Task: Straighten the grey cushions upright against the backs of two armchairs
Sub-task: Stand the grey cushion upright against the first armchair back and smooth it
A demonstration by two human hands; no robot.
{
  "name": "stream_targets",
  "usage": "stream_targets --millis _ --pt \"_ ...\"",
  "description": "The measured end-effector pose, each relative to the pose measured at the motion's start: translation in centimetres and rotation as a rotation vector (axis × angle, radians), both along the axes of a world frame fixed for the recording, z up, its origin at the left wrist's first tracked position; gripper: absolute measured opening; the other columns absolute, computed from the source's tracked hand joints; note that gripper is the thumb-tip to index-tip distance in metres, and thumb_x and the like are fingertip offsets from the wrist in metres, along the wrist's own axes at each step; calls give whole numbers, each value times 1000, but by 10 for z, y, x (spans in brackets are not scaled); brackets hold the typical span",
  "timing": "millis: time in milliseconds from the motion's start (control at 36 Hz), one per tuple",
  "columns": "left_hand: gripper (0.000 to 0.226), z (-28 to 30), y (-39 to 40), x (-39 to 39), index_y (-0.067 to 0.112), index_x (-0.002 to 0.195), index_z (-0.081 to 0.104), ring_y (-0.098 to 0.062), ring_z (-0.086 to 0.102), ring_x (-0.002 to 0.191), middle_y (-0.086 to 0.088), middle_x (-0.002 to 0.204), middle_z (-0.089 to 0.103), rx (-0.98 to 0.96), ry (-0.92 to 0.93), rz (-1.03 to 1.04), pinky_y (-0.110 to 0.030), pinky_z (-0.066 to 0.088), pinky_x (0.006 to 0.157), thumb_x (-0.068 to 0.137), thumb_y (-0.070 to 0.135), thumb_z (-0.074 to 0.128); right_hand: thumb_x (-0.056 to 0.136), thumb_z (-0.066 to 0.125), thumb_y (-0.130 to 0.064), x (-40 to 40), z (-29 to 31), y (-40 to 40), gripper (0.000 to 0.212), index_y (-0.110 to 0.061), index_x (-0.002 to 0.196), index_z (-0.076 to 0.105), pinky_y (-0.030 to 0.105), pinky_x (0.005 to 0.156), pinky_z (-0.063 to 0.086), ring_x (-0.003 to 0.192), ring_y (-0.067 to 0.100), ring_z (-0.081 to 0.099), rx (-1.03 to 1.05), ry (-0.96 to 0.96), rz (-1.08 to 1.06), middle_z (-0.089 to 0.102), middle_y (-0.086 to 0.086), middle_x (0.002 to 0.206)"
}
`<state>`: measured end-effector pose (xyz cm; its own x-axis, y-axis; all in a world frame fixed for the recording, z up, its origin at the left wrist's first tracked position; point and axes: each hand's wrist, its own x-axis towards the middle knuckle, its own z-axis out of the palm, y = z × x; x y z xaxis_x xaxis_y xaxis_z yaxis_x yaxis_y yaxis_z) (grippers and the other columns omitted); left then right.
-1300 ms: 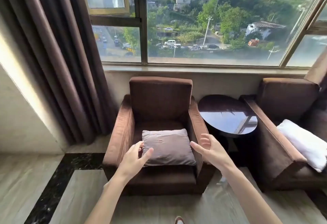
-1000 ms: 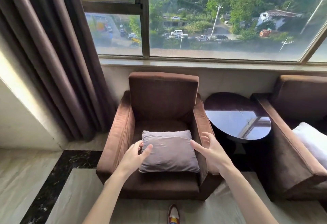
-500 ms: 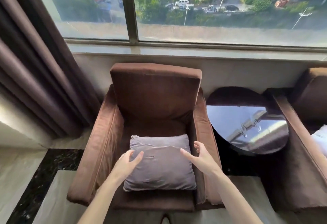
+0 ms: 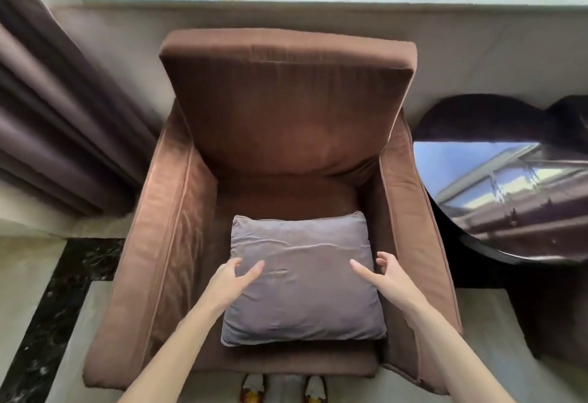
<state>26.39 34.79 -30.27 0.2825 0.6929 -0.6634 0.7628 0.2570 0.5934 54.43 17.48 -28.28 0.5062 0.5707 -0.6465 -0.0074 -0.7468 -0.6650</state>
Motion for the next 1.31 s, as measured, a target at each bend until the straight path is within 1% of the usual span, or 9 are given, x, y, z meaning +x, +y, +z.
stream_targets --millis 444,528,611,722,806,972,1139,1222,1306 --pt "127 -182 57 -1 23 162 7 -31 32 148 -7 163 20 -263 89 163 -46 31 122 69 61 83 60 88 -60 32 -197 39 131 -7 157 17 47 121 32 147 32 34 -249 -32 -30 27 12 163" --pt "131 -211 58 1 26 162 0 -29 33 143 -1 150 14 -254 122 159 -40 30 119 67 60 85 57 91 -57 29 -220 42 129 -4 152 23 52 120 32 145 36 33 -289 -141 37 30 18 158" --pt "136 -233 56 -1 36 159 -4 -28 36 137 3 133 15 -248 113 184 -39 31 118 63 59 88 56 93 -52 26 -239 42 137 -6 155 12 50 122 27 149 36 25 -298 -170 17 23 18 161" --pt "145 -249 52 -2 45 155 -11 -35 36 140 -10 155 16 -239 123 266 -46 32 115 56 56 93 49 98 -45 31 -259 41 154 -14 159 -5 47 124 24 152 33 21 -303 -94 -86 16 15 165" --pt "145 -250 48 -1 44 155 -8 -35 38 140 -13 157 25 -217 76 318 -47 34 115 55 50 96 47 100 -42 36 -263 37 156 -17 158 -7 44 124 25 151 30 25 -277 -7 -149 17 11 165" --pt "147 -229 43 1 42 156 4 -29 43 136 -7 154 34 -223 -28 360 -48 36 118 42 52 96 26 98 -45 31 -246 26 149 -21 152 22 32 101 40 121 18 52 -90 38 -247 48 3 144" --pt "145 -196 41 10 41 155 11 -23 42 136 1 152 34 -174 -134 402 -50 37 117 38 53 97 30 98 -58 31 -215 25 142 -23 150 31 40 106 48 120 18 59 47 115 -328 56 -3 137" --pt "139 -183 47 9 47 151 15 -18 43 135 7 151 36 -166 -215 424 -46 40 114 40 56 97 45 97 -58 39 -200 29 112 -22 141 52 47 104 51 117 24 67 123 194 -330 68 1 130" --pt "125 -163 64 12 58 145 16 -6 48 123 18 145 39 -135 -320 445 -29 43 94 47 62 94 63 91 -50 49 -173 42 71 -24 124 68 33 85 57 110 20 72 175 280 -320 75 0 120"
